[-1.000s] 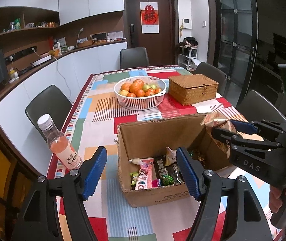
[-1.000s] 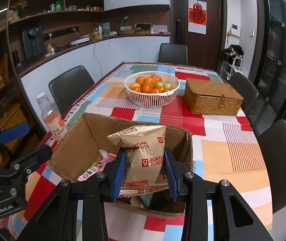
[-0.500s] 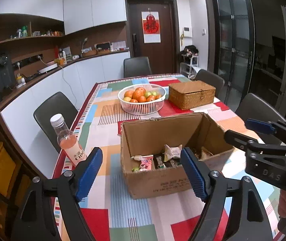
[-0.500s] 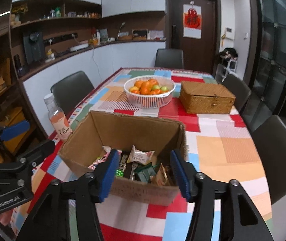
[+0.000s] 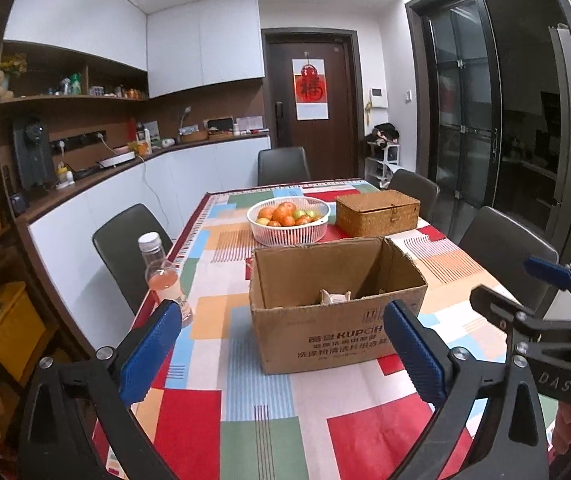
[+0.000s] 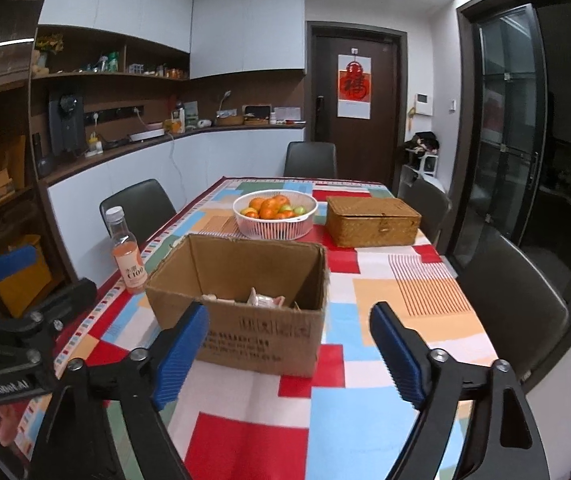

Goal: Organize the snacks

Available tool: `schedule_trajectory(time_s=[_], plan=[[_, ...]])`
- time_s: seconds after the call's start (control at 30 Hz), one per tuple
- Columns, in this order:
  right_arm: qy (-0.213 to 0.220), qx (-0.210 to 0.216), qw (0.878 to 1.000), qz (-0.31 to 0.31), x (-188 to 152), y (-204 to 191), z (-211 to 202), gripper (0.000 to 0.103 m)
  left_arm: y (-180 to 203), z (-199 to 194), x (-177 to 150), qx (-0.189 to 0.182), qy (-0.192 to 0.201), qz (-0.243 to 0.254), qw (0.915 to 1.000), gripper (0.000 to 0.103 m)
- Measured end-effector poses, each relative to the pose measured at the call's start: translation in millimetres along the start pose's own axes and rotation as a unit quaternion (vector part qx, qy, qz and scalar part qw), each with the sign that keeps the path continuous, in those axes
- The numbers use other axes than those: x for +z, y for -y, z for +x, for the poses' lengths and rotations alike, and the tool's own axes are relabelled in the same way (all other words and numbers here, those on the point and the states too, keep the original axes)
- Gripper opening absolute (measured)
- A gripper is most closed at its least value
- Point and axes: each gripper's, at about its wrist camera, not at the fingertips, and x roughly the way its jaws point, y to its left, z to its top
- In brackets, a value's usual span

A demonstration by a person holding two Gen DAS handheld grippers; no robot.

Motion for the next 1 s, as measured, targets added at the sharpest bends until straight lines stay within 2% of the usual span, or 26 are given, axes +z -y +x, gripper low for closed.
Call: schedule_trajectory(time_s=[0.13, 0.4, 1.0], plan=[[-0.002, -0.005, 1.000, 0.015, -12.4, 3.1, -13.3, 0.090, 1.3, -14.6, -8.4, 0.000, 0.003, 0.001, 1.0000, 0.103], [-0.005, -0.004, 1.000, 0.021, -27.1, 4.6, -34.7, 0.090, 4.3, -33.3, -21.1, 0.003, 0.001, 0.009, 1.0000, 0.103], [0.017, -0.008, 1.000, 0.013, -30.5, 4.8, -59.6, 0.090, 2.3, -60.2, -24.5, 0.017, 0.024, 0.007, 0.9996, 0.103]])
